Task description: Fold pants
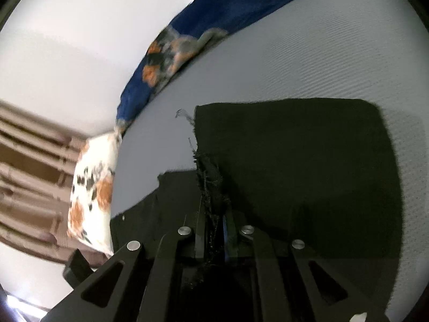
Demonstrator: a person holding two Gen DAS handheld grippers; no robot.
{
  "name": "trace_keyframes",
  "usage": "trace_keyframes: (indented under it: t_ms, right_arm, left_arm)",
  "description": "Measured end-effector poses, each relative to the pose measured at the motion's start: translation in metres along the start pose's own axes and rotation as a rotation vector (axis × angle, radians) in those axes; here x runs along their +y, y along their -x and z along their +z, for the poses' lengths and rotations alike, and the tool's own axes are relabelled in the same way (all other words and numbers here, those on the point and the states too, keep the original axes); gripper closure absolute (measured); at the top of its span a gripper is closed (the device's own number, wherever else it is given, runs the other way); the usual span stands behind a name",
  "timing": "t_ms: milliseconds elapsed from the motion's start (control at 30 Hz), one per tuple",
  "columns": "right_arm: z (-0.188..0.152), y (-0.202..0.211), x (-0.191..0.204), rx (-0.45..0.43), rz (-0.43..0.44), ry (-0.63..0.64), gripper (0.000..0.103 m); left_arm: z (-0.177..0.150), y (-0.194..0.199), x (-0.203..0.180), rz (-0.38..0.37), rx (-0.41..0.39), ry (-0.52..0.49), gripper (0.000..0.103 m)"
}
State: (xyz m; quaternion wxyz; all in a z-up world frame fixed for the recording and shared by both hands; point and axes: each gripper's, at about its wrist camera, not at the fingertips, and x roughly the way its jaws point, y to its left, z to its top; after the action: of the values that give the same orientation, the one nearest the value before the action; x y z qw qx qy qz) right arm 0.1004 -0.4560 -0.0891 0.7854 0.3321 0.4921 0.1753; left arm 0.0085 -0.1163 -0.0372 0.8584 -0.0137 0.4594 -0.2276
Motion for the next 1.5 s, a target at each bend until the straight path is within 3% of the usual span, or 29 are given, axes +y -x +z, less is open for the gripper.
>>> trace_keyframes:
  t_ms: [300, 433, 533, 667, 733, 967, 1200, 1333, 1500]
  right_arm:
    - [-0.028, -0.064, 0.042, 0.151, -0.005, 0.123, 0.094]
    - [-0.051, -0.090, 0.057, 0.214, -0.061, 0.214, 0.094]
    - [-0.062, -0.099, 0.064, 0.240, -0.092, 0.278, 0.087]
    - [-0.068, -0.094, 0.070, 0.286, -0.059, 0.290, 0.068]
    - [-0.072, -0.089, 0.073, 0.295, -0.067, 0.310, 0.066]
    - [-0.074, -0.036, 0.061, 0.150, -0.080, 0.257, 0.055]
    - [-0.075, 0.001, 0.030, 0.031, -0.103, 0.144, 0.055]
    - [-0.075, 0.007, 0.017, 0.007, -0.090, 0.096, 0.055]
    - [-0.075, 0.010, 0.011, -0.007, -0.087, 0.074, 0.055]
  left_arm:
    - [-0.004, 0.012, 0.019, 0.000, -0.031, 0.043, 0.014]
    - [-0.006, 0.013, 0.025, -0.004, -0.042, 0.069, 0.014]
    - [-0.007, 0.012, 0.028, -0.019, -0.042, 0.082, 0.014]
    - [-0.007, 0.008, 0.030, -0.055, -0.028, 0.101, 0.014]
    - [-0.006, 0.008, 0.031, -0.080, -0.024, 0.114, 0.014]
    - [-0.001, 0.000, 0.031, -0.231, 0.042, 0.206, 0.019]
    - [-0.001, -0.047, 0.029, -0.420, 0.304, 0.405, 0.041]
    - [-0.009, -0.068, 0.021, -0.426, 0.402, 0.441, 0.042]
    - [-0.007, -0.074, 0.015, -0.427, 0.423, 0.442, 0.042]
